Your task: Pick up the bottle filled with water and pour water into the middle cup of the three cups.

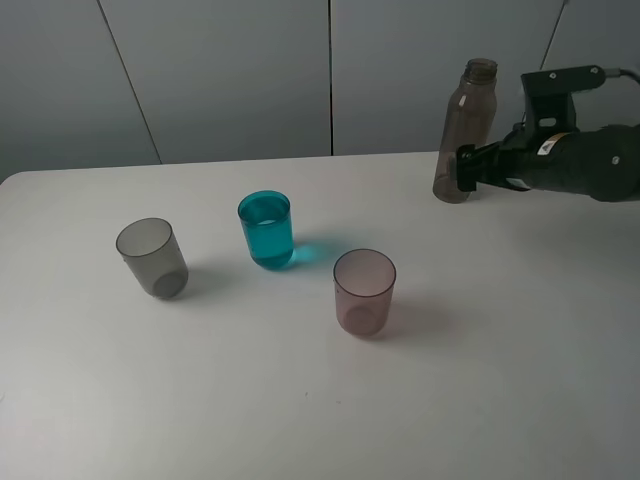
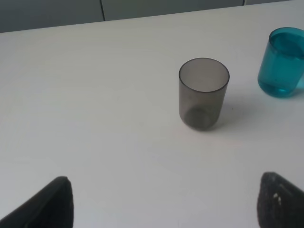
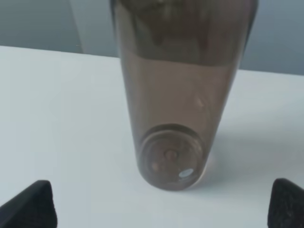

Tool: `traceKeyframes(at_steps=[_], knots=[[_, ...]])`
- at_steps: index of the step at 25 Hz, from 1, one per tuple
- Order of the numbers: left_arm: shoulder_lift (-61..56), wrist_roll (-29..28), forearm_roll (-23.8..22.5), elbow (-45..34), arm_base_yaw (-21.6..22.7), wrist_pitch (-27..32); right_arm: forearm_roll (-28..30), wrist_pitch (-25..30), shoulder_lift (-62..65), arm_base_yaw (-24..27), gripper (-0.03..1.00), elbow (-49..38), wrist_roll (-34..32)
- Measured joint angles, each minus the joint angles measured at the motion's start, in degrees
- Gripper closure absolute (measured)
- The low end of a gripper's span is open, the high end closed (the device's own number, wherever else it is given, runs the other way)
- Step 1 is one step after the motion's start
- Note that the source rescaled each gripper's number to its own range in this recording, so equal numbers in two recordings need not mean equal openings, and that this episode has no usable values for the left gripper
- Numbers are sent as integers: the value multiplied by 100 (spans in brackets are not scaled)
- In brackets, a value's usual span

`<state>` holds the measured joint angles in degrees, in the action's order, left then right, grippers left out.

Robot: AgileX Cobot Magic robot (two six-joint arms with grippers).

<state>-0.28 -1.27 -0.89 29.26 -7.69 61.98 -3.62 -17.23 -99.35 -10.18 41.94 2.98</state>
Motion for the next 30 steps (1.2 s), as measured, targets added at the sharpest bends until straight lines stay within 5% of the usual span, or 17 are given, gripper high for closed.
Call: traceKeyframes(at_steps=[6,10,24,30], knots=[[0,0,0,0,0,0,127,2779,1059,240,8,652,205],[0,0,0,0,0,0,127,3998,1758,476,8,806,356],[0,34,0,0,0,0,464,6791,4124,814,8,729,-476],[0,34,0,0,0,0,552,7189,6078,902,8,48,-735]])
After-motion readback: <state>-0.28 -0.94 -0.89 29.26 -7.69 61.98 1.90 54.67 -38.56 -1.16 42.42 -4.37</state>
